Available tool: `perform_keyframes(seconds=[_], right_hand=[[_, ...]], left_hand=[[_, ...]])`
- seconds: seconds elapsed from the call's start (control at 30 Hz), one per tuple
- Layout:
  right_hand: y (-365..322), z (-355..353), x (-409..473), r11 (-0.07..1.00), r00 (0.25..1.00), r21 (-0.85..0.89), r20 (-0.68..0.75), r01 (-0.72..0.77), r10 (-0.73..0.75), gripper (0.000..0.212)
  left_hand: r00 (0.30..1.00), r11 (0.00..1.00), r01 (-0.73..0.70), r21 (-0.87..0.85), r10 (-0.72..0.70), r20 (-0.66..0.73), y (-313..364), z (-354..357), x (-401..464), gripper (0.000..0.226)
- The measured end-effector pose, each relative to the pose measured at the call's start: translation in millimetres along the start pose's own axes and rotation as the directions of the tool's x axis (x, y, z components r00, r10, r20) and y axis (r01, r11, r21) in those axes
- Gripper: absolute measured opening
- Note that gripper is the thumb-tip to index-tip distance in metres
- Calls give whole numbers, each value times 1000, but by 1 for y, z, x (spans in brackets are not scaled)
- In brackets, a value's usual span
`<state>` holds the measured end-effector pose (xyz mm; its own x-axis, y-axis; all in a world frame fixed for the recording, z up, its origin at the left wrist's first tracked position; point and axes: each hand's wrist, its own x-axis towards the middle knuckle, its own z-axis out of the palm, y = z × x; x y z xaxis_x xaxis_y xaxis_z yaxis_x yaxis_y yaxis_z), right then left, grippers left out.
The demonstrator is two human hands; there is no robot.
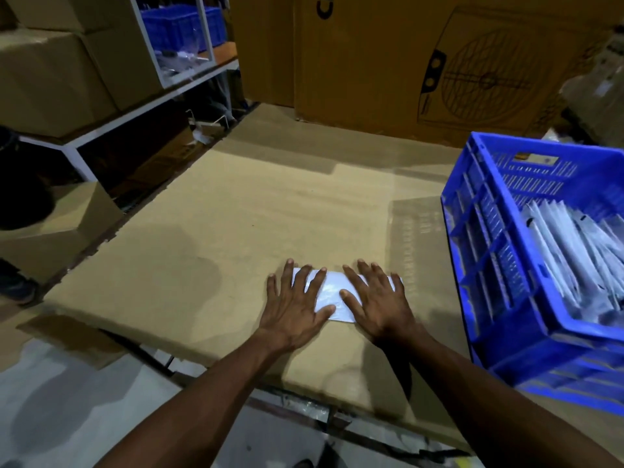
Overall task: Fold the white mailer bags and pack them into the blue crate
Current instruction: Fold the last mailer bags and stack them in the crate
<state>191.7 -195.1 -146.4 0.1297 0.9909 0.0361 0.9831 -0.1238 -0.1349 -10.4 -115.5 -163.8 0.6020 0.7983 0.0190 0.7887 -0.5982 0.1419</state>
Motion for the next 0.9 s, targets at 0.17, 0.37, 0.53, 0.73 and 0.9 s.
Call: perform_keyframes(seconds=[0.17, 0.37, 0.53, 0.73, 0.9], right_hand=[[0, -2, 0, 1000, 1000, 30, 16, 1, -2, 75], [9, -2, -12, 997, 998, 69, -38, -46, 49, 75], [12, -11, -14, 986, 997, 152, 62, -62, 53, 78], [31, -20, -19, 974, 972, 9, 71, 225, -225, 85], [30, -18, -17, 945, 937, 1, 133, 326, -324, 66]], left_hand=[[1000, 1000, -5, -8, 5, 10, 0, 0, -5, 71], [997, 1000, -13, 3, 12, 76, 1, -10, -6, 74], [990, 1000, -14, 11, 12, 139, 2, -12, -2, 87], [970, 999, -26, -21, 30, 241, -3, -19, 9, 109], [951, 998, -16, -54, 32, 308, -3, -28, 17, 110]])
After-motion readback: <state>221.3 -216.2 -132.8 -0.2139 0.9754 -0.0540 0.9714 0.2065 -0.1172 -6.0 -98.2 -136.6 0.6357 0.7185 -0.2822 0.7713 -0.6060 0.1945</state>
